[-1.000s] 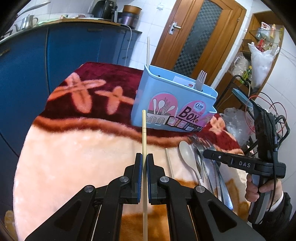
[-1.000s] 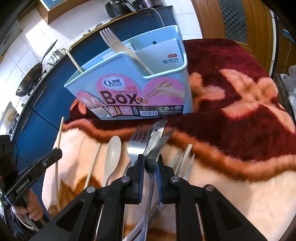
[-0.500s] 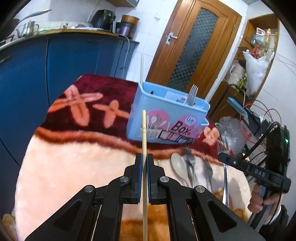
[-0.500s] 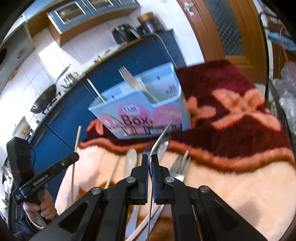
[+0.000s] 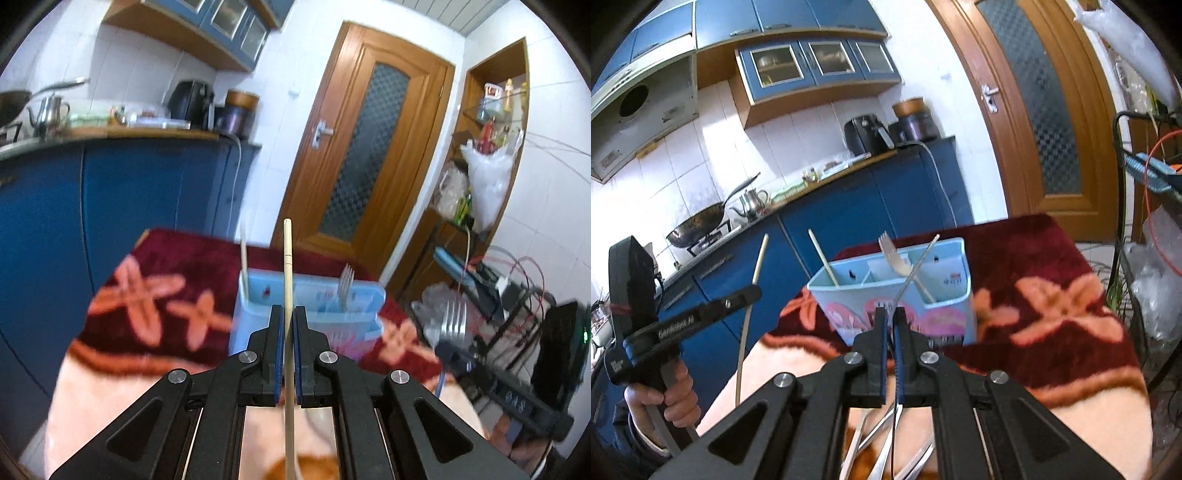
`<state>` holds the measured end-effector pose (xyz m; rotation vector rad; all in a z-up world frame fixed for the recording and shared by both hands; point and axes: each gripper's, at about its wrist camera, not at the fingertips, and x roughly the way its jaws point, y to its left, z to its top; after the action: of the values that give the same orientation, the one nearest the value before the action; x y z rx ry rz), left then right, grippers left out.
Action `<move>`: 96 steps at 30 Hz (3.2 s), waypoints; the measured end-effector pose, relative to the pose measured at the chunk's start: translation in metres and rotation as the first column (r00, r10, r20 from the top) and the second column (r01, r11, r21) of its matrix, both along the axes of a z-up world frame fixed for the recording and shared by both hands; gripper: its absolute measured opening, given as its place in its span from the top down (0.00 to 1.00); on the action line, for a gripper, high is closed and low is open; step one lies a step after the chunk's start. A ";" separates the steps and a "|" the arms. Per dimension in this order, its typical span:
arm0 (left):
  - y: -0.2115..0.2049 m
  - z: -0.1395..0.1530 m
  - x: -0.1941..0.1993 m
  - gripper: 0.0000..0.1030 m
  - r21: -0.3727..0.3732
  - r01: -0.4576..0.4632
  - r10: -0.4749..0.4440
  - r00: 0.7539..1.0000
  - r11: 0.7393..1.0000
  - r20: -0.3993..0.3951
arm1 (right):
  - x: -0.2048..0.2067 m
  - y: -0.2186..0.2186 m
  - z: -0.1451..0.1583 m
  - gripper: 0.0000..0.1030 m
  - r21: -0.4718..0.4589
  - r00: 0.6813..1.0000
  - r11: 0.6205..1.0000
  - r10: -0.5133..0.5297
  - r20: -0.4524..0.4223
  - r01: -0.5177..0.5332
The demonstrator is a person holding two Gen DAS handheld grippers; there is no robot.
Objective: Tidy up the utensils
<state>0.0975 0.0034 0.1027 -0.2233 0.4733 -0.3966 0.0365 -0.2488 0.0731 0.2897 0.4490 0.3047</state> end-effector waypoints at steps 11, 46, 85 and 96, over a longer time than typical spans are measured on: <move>-0.020 0.023 0.052 0.96 -0.023 -0.134 0.136 0.974 0.991 0.182 | 0.016 -0.008 0.021 0.95 0.003 0.998 1.000 -0.022 0.062 0.022; -0.046 -0.024 0.091 0.96 0.050 -0.267 0.241 0.926 0.963 0.291 | 0.122 0.008 0.018 0.95 -0.136 0.978 0.986 -0.068 0.198 0.096; -0.019 -0.014 0.051 0.73 0.051 -0.215 0.200 0.959 0.975 0.202 | 0.073 -0.005 0.026 0.65 -0.086 0.979 0.994 -0.054 0.197 0.072; -0.001 0.002 0.062 0.66 0.067 -0.199 0.187 0.970 0.978 0.153 | 0.051 -0.014 0.024 0.61 -0.058 0.985 0.995 -0.071 0.156 0.081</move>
<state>0.1599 0.0020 0.1047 -0.1577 0.3191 -0.2007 0.0874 -0.2627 0.0968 0.2180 0.2940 0.2352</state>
